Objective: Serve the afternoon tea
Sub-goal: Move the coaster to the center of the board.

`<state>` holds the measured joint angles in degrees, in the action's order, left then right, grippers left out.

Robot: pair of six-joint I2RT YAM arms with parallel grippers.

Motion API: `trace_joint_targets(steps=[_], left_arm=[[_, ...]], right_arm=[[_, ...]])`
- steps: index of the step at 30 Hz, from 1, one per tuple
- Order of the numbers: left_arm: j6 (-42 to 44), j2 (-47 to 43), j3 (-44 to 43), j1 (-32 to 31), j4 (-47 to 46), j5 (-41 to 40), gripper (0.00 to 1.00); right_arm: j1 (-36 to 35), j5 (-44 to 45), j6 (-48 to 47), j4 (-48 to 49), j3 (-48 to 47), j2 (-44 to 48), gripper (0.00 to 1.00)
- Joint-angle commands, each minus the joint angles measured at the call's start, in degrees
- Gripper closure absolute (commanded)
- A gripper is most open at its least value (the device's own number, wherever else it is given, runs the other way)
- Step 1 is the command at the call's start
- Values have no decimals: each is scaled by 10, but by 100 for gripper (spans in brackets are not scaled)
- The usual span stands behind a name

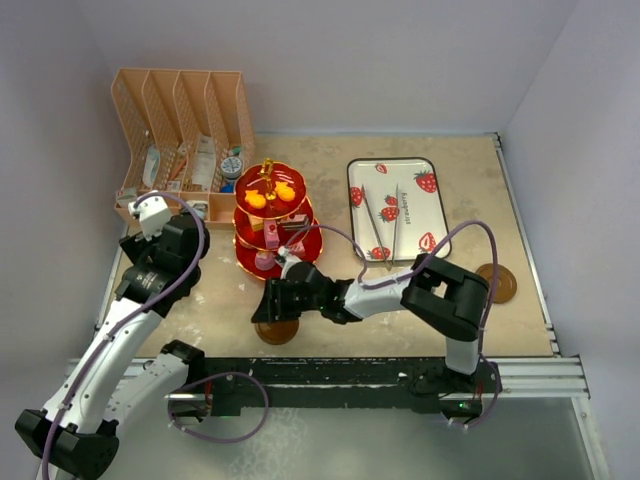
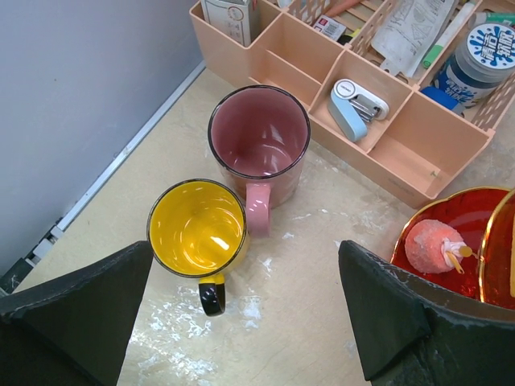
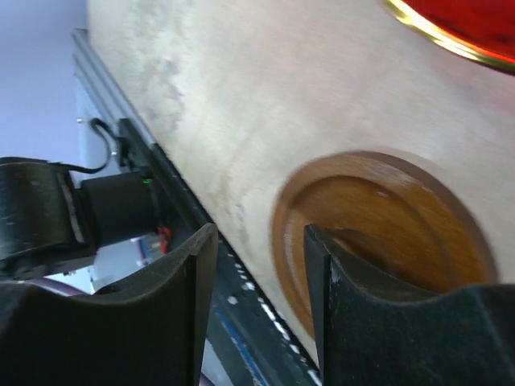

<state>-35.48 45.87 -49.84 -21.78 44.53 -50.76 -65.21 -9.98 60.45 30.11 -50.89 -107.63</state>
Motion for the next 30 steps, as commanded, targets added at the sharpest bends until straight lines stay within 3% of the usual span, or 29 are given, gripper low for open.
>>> trace_joint_targets(steps=[1,4,7,13,17,19,20,25,30], left_arm=[[-14,-5,-15,-2,2,-21,4],[-24,-13,-16,-1,7,-29,4],[-24,-26,-13,-2,5,-32,4],[-24,-22,-13,-1,4,-30,4],[-30,-11,-17,-2,9,-25,4],[-28,-7,-17,-1,7,-23,4],[-26,-5,-17,-2,6,-22,4],[-24,-2,-17,-2,6,-20,4],[-25,-12,-16,-2,7,-20,4]], right_arm=[[-19,-5,-49,46,-43,45,50],[-20,30,-109,-14,-27,115,46],[-20,84,-144,-139,3,198,44],[-19,228,-102,-264,114,383,42],[3,397,-27,-448,98,461,34],[86,406,-14,-537,82,478,31],[163,389,-43,-552,79,488,31],[383,348,-136,-597,80,560,30],[671,187,-238,-560,91,570,28]])
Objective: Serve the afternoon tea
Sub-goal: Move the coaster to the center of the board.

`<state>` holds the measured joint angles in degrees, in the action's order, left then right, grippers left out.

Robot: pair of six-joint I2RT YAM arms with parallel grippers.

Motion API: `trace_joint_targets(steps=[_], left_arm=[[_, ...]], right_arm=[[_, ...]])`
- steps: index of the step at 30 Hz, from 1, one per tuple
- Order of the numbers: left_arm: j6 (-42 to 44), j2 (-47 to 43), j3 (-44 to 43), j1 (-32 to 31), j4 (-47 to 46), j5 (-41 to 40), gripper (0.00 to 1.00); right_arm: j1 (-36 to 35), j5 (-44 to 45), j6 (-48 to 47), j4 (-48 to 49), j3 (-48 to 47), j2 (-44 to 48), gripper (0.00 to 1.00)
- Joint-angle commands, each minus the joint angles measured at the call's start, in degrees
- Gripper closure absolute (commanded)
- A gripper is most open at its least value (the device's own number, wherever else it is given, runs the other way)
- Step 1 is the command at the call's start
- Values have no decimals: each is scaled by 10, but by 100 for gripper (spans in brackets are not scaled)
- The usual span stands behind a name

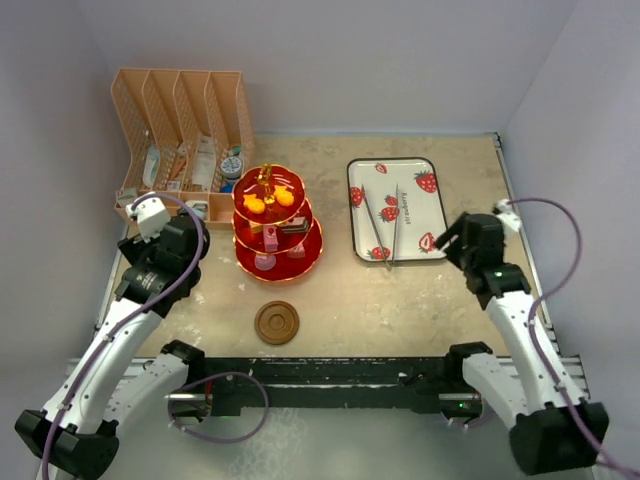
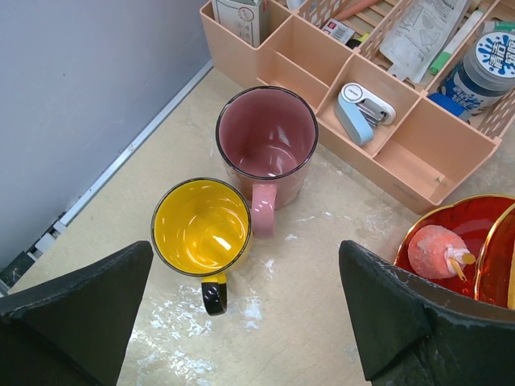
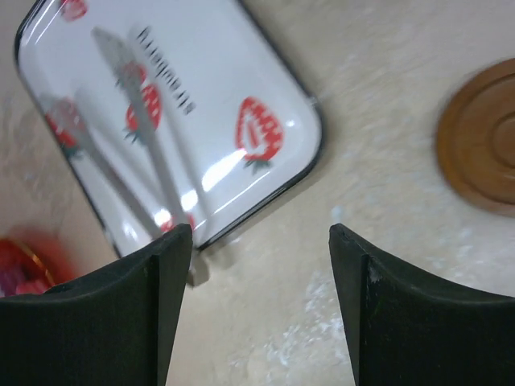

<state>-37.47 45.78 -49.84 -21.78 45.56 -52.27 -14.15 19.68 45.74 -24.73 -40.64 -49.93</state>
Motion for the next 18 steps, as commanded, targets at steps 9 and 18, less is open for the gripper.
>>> trace_joint_targets(steps=[9,18], left_arm=[[7,-11,-14,-1,-15,17,4],[18,-10,-12,-2,-23,34,4]], right_arm=[[377,-213,-94,58,-31,-156,31],[378,-129,-93,152,31,-238,32]])
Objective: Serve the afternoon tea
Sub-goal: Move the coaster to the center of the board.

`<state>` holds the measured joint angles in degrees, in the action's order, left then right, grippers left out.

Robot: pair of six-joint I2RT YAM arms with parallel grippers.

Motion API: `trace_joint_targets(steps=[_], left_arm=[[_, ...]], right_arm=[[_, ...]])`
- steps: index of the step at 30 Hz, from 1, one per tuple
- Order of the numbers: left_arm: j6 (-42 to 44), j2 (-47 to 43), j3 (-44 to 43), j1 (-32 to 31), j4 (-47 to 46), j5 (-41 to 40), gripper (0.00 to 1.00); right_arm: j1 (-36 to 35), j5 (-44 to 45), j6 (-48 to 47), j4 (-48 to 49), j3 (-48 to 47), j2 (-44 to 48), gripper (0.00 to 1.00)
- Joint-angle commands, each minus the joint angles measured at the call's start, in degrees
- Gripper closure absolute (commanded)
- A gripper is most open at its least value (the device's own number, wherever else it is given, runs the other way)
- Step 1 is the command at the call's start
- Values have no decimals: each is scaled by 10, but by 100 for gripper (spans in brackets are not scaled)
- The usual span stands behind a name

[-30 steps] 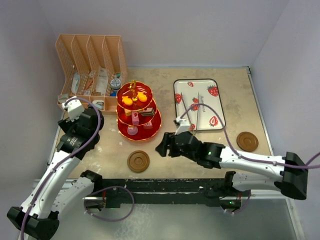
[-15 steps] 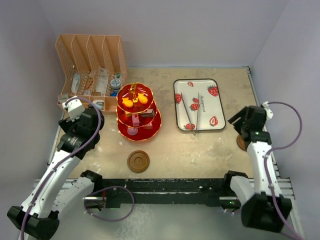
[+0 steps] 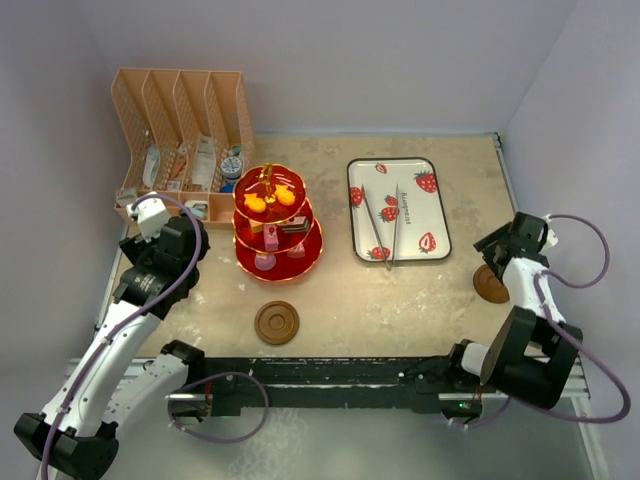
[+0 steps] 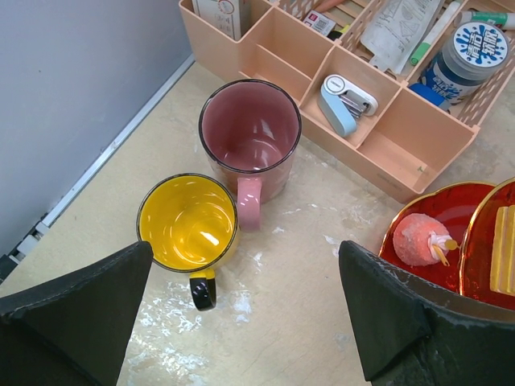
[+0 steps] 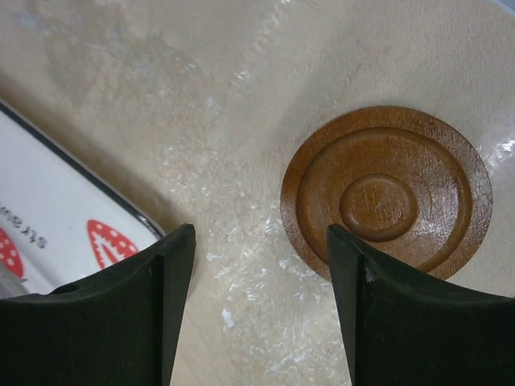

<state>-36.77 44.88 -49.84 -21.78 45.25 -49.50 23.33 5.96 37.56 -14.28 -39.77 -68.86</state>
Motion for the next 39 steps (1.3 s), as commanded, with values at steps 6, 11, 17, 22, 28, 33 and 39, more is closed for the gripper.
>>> trace_joint_targets(steps=[6,11,17,22,28,33,39], left_arm=[[11,-1,-12,-2,-21,6,4],[12,-1,-11,-2,-21,6,4],[13,4,-11,-1,-22,9,4],[17,9,-11,-2,-25,17,4],[20,11,-10,-2,-28,24,4],[20,9,-10,-2,-29,26,4],[19,9,-9,-1,-28,23,4]], right_arm=[[2,-16,-36,78,47,-102,34],[2,-83,-6,68,83,-95,35],[-53,-139,34,45,157,1,36],[-141,-109,83,-4,194,86,36],[-241,-134,122,-8,221,146,38],[-350,-123,147,-15,213,125,38],[-477,-108,233,8,264,155,40]])
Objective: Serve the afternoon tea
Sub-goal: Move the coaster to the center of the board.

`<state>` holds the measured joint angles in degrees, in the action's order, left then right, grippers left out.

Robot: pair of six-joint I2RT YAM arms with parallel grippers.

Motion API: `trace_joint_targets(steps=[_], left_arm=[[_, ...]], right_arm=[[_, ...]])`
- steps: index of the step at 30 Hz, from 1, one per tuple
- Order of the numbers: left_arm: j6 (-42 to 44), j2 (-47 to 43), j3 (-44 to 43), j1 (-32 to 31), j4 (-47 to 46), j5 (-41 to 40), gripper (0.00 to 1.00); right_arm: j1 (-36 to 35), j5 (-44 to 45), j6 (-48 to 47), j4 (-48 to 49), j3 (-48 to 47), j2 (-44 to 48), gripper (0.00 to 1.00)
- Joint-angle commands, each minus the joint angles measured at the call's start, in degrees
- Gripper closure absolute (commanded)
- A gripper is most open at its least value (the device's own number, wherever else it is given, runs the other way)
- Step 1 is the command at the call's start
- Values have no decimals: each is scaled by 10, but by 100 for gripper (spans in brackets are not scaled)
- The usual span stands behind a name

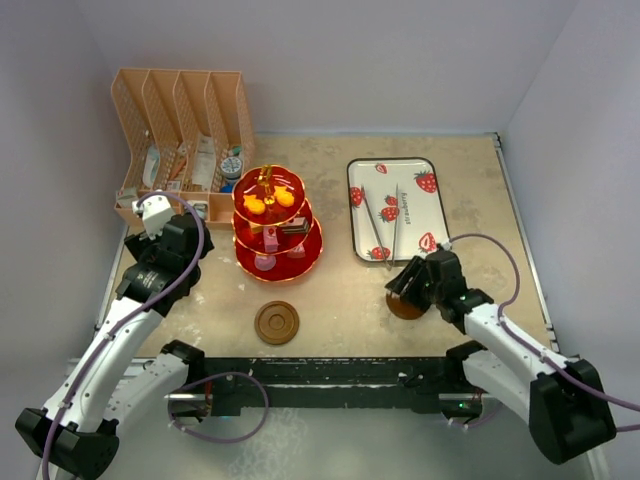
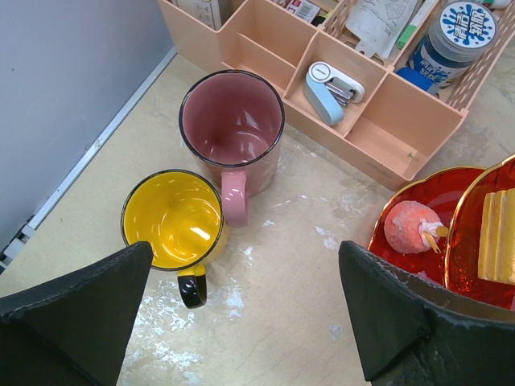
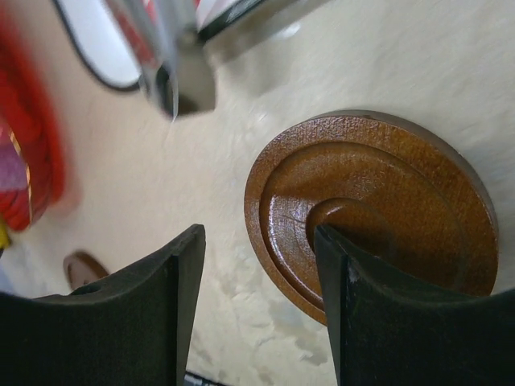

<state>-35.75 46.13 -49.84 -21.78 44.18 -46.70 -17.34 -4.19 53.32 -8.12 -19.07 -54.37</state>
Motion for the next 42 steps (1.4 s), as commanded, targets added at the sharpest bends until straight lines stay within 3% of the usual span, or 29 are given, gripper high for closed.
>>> trace_joint_targets(steps=[1,7,16,20,30,36,42], left_arm=[[8,-4,-9,-2,-17,-5,4],[7,0,-9,-2,-17,-9,4],[3,11,-11,-1,-11,-22,4],[-1,13,-12,-2,-8,-31,4],[-5,23,-14,-2,-3,-41,4],[-13,19,-13,-2,2,-51,4],[-13,15,-12,-2,0,-43,4]], right_arm=[[-92,-7,93,-47,72,23,41],[-237,31,154,5,72,33,45],[-414,84,94,69,-112,-261,44],[-443,86,76,99,-182,-322,44],[-489,33,63,159,-240,-414,44],[-488,66,89,118,-268,-419,41],[-471,116,102,78,-227,-372,39]])
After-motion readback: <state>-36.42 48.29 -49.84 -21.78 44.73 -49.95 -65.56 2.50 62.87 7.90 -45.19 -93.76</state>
